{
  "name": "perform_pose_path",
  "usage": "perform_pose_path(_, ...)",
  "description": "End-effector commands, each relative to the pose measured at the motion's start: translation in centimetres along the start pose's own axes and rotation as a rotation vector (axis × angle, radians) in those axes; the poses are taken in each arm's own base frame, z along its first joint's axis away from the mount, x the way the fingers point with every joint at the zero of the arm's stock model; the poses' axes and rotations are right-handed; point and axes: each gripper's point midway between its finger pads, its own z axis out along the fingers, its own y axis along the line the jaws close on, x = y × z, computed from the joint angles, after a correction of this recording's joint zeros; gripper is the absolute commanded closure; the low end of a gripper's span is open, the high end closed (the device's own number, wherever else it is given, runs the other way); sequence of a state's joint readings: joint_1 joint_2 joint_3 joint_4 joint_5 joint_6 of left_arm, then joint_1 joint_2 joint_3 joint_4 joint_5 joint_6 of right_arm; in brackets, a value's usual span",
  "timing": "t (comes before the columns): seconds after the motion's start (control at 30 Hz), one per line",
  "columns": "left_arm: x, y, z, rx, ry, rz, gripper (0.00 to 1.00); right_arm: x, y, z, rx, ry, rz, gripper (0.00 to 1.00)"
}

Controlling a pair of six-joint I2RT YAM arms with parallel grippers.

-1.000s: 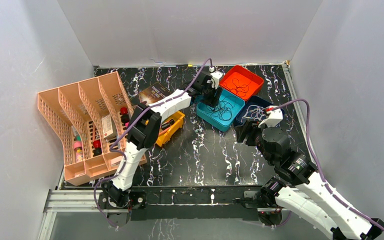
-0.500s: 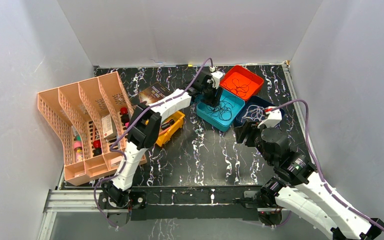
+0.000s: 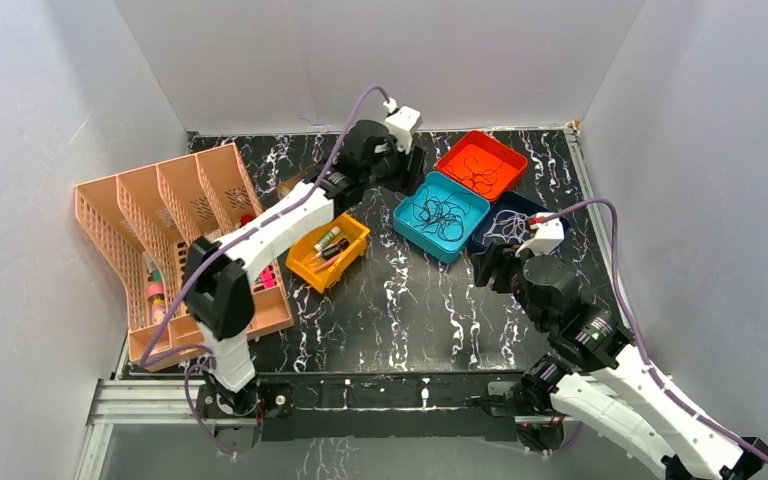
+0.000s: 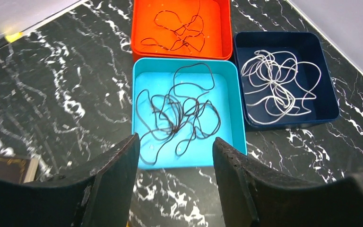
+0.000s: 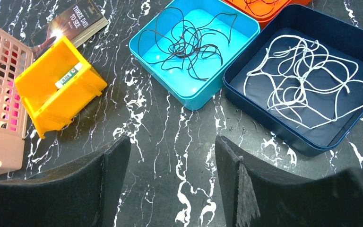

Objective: Untangle the cables

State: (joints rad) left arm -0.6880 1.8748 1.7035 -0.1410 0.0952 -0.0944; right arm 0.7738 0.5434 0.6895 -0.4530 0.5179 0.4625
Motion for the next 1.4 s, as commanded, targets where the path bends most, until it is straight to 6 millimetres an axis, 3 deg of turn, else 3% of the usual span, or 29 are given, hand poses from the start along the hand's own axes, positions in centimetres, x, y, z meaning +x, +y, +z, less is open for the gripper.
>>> perform_pose_path(0.0, -0.2, 1.9, -4.6, -0.118, -0.044, -0.018, 0.43, -2.5, 0.6, -0.1, -0.010, -0.074, -0.007, 0.25)
perform_pose_path(0.17, 0.6, 3.4, -10.8, -0.237, -0.099, -0.063, 0.40, -3.6, 0.6, -0.2, -0.007, -0.107, -0.039, 0.18)
perform_pose_path(0.47, 5.0, 6.0, -21.0, -0.443, -0.152, -0.178, 0.25, -6.4, 1.3, -0.1, -0.015, -0.181, -0.124, 0.04)
perform_pose_path(0.63, 7.7, 7.6, -26.1, -0.565, -0.170, -0.236, 0.02, -7.9, 1.3, 0.0, -0.001, -0.231, -0.155, 0.02)
perform_pose_path(0.87, 11.3, 9.6, -31.6, -0.726, -0.220, -0.339, 0.02, -8.6, 0.6, -0.2, 0.029, -0.276, -0.158, 0.02)
perform_pose_path(1.03, 13.0, 9.7, -33.4, -0.738, -0.227, -0.366, 0.02, -7.7, 0.1, -0.4, 0.025, -0.284, -0.145, 0.02)
perform_pose_path(1.37, 16.4, 10.6, -35.1, -0.816, -0.204, -0.408, 0.02, -6.3, -1.1, -0.8, 0.037, -0.309, -0.120, 0.02)
